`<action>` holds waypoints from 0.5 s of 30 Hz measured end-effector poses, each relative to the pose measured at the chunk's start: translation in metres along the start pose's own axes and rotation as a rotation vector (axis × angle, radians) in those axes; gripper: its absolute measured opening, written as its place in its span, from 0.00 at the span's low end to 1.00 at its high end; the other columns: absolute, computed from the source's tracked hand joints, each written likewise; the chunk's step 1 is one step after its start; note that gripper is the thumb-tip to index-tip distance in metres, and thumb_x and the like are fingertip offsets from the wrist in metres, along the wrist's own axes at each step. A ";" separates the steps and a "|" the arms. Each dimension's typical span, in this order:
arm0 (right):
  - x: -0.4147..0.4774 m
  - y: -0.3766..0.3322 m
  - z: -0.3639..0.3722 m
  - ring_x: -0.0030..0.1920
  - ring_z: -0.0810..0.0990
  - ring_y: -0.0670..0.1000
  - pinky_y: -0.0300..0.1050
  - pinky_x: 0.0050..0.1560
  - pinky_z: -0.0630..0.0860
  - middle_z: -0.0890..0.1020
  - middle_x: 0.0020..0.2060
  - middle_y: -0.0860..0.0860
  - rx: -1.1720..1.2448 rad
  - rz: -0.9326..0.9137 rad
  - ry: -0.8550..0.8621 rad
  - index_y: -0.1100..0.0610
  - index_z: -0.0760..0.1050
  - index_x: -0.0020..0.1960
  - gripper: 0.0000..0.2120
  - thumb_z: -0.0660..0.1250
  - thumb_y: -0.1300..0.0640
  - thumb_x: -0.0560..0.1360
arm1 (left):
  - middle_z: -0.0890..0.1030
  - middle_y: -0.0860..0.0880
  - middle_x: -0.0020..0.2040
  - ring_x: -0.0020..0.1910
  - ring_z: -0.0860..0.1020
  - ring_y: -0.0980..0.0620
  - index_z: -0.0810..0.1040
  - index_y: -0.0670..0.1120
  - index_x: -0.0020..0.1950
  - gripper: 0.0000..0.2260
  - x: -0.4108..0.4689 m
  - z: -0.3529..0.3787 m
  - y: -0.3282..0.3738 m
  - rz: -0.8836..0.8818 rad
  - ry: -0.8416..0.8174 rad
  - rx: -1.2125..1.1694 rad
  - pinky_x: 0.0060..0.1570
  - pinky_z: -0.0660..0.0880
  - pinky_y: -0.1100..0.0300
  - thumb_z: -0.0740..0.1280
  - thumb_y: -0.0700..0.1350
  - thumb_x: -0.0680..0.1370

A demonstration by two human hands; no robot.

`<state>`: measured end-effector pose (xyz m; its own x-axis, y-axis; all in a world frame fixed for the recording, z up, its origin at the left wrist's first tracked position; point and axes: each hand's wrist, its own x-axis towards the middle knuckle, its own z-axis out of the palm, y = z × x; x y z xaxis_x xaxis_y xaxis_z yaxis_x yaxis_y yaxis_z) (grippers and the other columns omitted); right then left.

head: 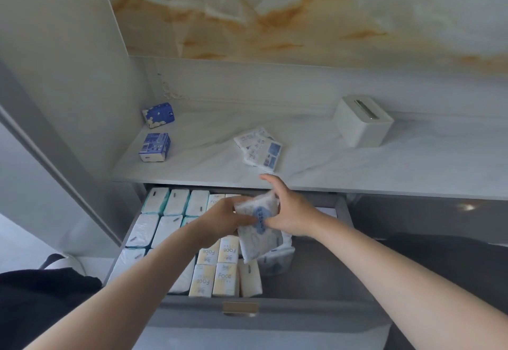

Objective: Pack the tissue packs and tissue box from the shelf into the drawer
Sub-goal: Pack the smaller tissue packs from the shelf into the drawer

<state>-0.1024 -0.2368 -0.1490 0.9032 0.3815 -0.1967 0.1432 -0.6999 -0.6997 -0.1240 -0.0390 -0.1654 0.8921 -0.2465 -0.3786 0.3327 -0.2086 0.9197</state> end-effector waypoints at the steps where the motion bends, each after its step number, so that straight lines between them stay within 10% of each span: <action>1: -0.004 0.004 -0.004 0.36 0.76 0.46 0.39 0.35 0.71 0.78 0.46 0.50 -0.036 0.002 -0.050 0.40 0.66 0.69 0.33 0.74 0.56 0.69 | 0.85 0.44 0.50 0.51 0.84 0.45 0.81 0.47 0.58 0.14 -0.001 0.007 -0.001 0.010 -0.016 0.045 0.53 0.81 0.48 0.73 0.37 0.74; 4: -0.015 0.017 -0.014 0.35 0.73 0.48 0.41 0.32 0.65 0.74 0.36 0.47 -0.276 0.036 -0.184 0.51 0.74 0.42 0.06 0.70 0.59 0.70 | 0.83 0.50 0.48 0.49 0.81 0.51 0.81 0.52 0.55 0.12 0.000 0.026 -0.013 0.073 -0.012 0.397 0.50 0.78 0.56 0.74 0.42 0.73; 11: -0.038 0.076 0.002 0.37 0.77 0.52 0.44 0.33 0.70 0.80 0.43 0.52 -0.411 0.217 -0.320 0.53 0.76 0.41 0.03 0.67 0.59 0.68 | 0.75 0.56 0.64 0.63 0.72 0.56 0.73 0.56 0.67 0.19 0.010 0.046 -0.043 0.187 -0.045 0.931 0.62 0.71 0.62 0.70 0.50 0.76; 15: -0.040 0.094 0.034 0.38 0.76 0.53 0.40 0.32 0.66 0.77 0.32 0.48 -0.234 0.234 -0.222 0.51 0.75 0.30 0.15 0.62 0.63 0.72 | 0.66 0.55 0.74 0.75 0.59 0.53 0.65 0.56 0.75 0.26 0.017 0.056 -0.064 0.326 -0.070 1.230 0.73 0.59 0.55 0.66 0.55 0.78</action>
<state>-0.1386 -0.2975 -0.2304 0.8166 0.2991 -0.4937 0.0556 -0.8921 -0.4485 -0.1473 -0.0828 -0.2362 0.8483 -0.4929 -0.1936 -0.4330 -0.8560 0.2824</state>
